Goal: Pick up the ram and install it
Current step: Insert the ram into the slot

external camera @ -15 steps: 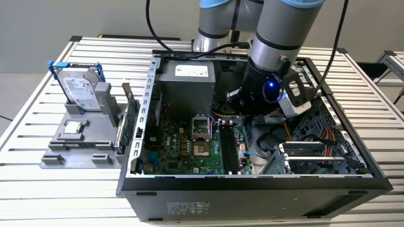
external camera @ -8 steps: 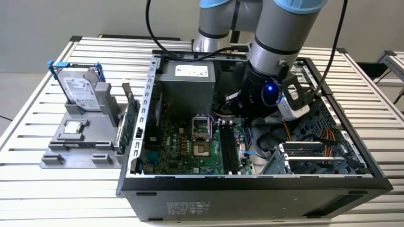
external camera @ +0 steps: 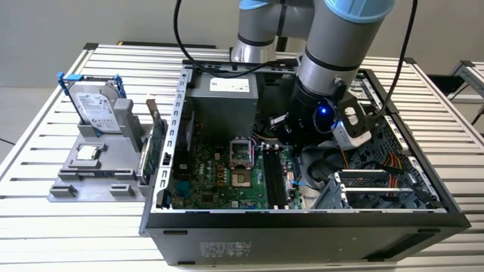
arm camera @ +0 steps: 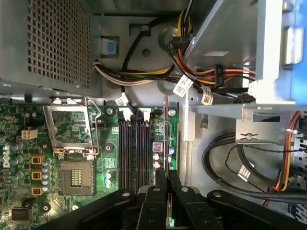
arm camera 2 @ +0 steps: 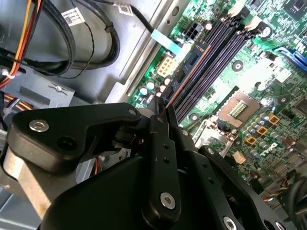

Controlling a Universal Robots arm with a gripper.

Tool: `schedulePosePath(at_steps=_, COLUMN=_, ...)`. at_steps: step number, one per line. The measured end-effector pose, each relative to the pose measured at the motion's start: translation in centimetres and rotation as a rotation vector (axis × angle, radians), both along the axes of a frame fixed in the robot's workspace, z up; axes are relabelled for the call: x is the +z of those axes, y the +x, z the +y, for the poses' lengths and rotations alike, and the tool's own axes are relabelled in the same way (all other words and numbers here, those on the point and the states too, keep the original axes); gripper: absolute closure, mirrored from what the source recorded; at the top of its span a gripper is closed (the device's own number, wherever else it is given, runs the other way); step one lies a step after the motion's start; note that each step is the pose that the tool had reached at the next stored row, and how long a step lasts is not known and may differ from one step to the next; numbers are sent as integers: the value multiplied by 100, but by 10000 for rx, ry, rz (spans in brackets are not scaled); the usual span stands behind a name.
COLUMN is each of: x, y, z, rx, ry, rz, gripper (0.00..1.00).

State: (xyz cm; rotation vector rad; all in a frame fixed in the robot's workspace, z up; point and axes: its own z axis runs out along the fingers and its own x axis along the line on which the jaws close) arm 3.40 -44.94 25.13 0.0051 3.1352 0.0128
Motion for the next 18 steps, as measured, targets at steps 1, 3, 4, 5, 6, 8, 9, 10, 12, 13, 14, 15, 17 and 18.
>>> schedulePosePath(at_steps=1, x=-5, y=0, z=-6, rx=2, ry=1, rz=0, gripper=100)
schedulePosePath(at_steps=3, x=-10, y=-3, z=-14, rx=9, ry=2, rz=0, gripper=100)
schedulePosePath(at_steps=4, x=-12, y=-4, z=-22, rx=12, ry=0, rz=0, gripper=100)
schedulePosePath(at_steps=5, x=-18, y=-6, z=-34, rx=13, ry=0, rz=0, gripper=100)
schedulePosePath(at_steps=6, x=-24, y=-7, z=-41, rx=14, ry=0, rz=0, gripper=100)
schedulePosePath(at_steps=8, x=-37, y=-11, z=-63, rx=20, ry=1, rz=0, gripper=100)
schedulePosePath(at_steps=9, x=-41, y=-14, z=-76, rx=24, ry=0, rz=0, gripper=100)
schedulePosePath(at_steps=10, x=-46, y=-16, z=-89, rx=27, ry=1, rz=0, gripper=100)
schedulePosePath(at_steps=12, x=-54, y=-24, z=-111, rx=32, ry=2, rz=-1, gripper=100)
schedulePosePath(at_steps=13, x=-58, y=-29, z=-121, rx=33, ry=1, rz=0, gripper=100)
schedulePosePath(at_steps=14, x=-60, y=-34, z=-132, rx=34, ry=1, rz=0, gripper=100)
schedulePosePath(at_steps=15, x=-62, y=-39, z=-142, rx=35, ry=1, rz=0, gripper=100)
schedulePosePath(at_steps=17, x=-65, y=-49, z=-160, rx=35, ry=1, rz=0, gripper=100)
schedulePosePath(at_steps=18, x=-67, y=-54, z=-171, rx=36, ry=0, rz=0, gripper=100)
